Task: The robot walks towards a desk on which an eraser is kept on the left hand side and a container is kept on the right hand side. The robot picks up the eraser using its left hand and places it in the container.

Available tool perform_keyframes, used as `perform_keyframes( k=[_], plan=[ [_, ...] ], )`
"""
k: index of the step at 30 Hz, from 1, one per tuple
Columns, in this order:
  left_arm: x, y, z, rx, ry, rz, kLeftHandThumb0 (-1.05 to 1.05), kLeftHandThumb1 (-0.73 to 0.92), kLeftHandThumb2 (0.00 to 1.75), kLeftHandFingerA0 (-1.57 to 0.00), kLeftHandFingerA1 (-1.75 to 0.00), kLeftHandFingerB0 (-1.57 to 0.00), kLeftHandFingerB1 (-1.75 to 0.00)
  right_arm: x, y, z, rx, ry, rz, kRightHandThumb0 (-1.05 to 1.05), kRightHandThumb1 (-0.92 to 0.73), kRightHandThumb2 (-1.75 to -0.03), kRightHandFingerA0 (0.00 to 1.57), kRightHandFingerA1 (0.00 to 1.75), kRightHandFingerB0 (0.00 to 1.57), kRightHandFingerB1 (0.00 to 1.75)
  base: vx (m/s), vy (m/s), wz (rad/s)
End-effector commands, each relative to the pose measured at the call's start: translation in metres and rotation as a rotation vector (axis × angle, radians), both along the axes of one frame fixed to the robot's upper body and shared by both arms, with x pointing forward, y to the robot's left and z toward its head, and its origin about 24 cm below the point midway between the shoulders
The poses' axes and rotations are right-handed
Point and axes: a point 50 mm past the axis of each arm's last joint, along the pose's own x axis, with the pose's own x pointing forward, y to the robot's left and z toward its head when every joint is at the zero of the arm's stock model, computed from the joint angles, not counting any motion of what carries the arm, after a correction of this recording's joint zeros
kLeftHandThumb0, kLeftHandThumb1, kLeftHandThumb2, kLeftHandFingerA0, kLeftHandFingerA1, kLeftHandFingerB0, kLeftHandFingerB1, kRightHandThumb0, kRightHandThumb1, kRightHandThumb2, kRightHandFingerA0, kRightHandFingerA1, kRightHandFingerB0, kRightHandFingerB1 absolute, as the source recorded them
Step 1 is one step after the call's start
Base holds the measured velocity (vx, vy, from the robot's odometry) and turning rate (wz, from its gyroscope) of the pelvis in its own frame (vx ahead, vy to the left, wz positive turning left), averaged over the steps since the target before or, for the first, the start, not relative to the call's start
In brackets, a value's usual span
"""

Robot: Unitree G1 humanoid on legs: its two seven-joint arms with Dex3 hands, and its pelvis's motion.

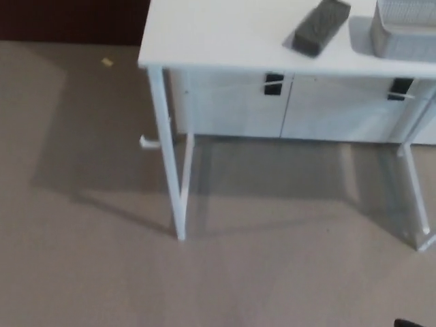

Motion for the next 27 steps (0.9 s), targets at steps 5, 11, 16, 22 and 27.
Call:
perform_keyframes(
  k=[5, 11, 16, 22, 27],
  plan=[
    [0.006, 0.005, 0.006, 0.063, -0.036, -0.058, -0.41, 0.59, 0.59, -0.27, -0.32, -0.23, -0.29, -0.001, -0.002, 0.002, -0.03, -0.042, -0.018, -0.3, -0.43, -0.63, 0.57, 0.59, 0.34, 0.47, 0.53, 0.231, -0.28],
    [-0.003, 0.004, 0.002, 0.062, -0.012, -0.065, -0.41, 0.6, 0.59, -0.25, -0.31, -0.21, -0.29, -0.007, -0.002, 0.002, -0.035, -0.046, -0.042, -0.31, -0.41, -0.64, 0.58, 0.61, 0.33, 0.48, 0.34, 0.067, 0.03],
    [-0.004, 0.005, 0.003, 0.072, -0.014, -0.064, -0.41, 0.59, 0.59, -0.27, -0.33, -0.24, -0.29, -0.004, -0.004, 0.008, -0.04, -0.133, -0.136, -0.23, -0.5, -0.55, 0.66, 0.58, 0.39, 0.45, 0.35, -0.11, 0.3],
    [-0.004, 0.004, 0.003, 0.076, -0.007, -0.087, -0.42, 0.6, 0.59, -0.26, -0.32, -0.23, -0.29, -0.006, -0.017, 0.015, -0.076, -0.191, -0.22, -0.36, -0.44, -0.7, 0.59, 0.63, 0.34, 0.51, 0.43, -0.17, 0.37],
    [-0.005, 0.004, 0.005, 0.065, -0.019, -0.078, -0.46, 0.55, 0.71, -0.21, -0.38, -0.21, -0.36, -0.01, -0.02, 0.014, -0.064, -0.195, -0.261, -0.23, -0.54, -0.56, 0.59, 0.58, 0.39, 0.46, 0.31, -0.118, -0.07]
  ],
)
